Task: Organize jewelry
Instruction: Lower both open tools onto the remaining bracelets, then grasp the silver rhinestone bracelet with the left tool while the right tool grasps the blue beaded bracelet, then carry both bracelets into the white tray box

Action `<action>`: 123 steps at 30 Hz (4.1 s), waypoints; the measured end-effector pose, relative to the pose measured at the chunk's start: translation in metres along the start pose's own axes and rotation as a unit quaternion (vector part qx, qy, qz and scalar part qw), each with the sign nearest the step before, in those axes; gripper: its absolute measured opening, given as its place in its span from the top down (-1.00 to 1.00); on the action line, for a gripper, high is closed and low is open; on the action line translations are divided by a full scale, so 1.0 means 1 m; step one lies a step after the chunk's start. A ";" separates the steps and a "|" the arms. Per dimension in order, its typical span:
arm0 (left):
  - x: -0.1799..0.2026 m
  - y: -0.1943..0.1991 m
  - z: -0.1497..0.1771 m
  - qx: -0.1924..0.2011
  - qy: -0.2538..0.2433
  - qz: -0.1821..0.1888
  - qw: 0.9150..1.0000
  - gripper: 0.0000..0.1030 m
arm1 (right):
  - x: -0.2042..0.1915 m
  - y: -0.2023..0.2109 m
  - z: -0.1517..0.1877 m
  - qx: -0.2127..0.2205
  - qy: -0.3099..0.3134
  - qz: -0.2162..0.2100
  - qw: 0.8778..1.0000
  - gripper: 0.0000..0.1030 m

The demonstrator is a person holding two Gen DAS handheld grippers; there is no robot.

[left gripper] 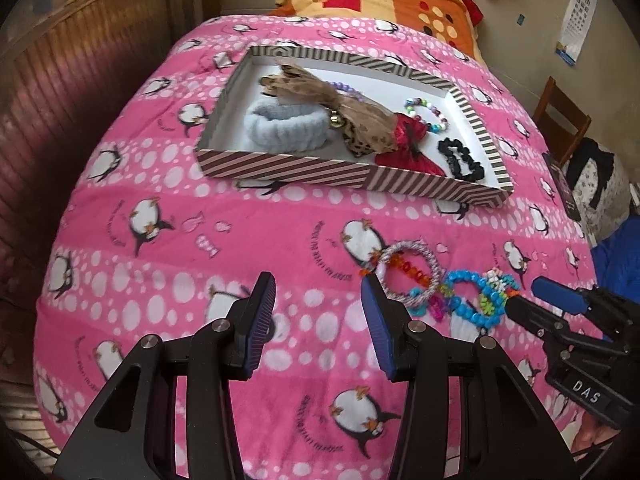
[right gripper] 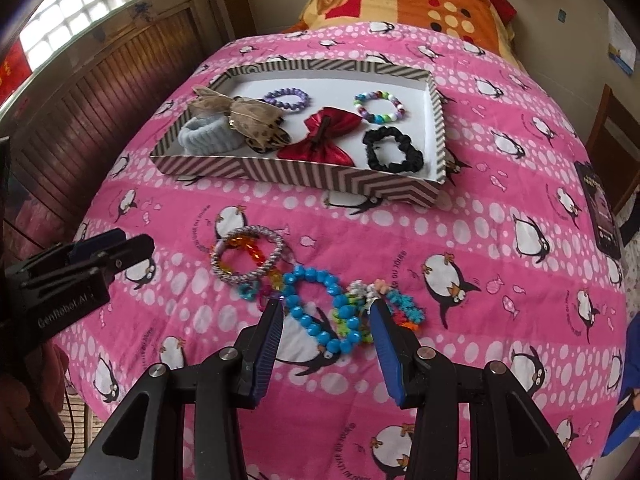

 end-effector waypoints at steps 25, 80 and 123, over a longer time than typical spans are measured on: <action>0.023 -0.055 -0.012 -0.061 -0.022 0.063 0.996 0.85 | -0.008 -0.049 -0.008 -0.055 0.131 -0.033 0.989 0.34; -0.051 0.019 -0.072 0.002 -0.009 0.057 0.998 0.88 | -0.027 0.000 -0.076 0.055 0.054 -0.103 0.992 0.81; -0.055 -0.124 -0.209 0.000 0.044 -0.075 0.996 0.88 | -0.001 -0.135 -0.237 0.025 0.051 -0.126 0.990 0.81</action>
Point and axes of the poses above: each gripper's, at about its wrist camera, not at the fingertips, and y roughly against the way its jaws point, x to its right, z to its underside, the point moved 7 cm from there along -y, roughly the way its jaws point, and after that the axes turned 5 degrees about x, right-handed, at the moved point
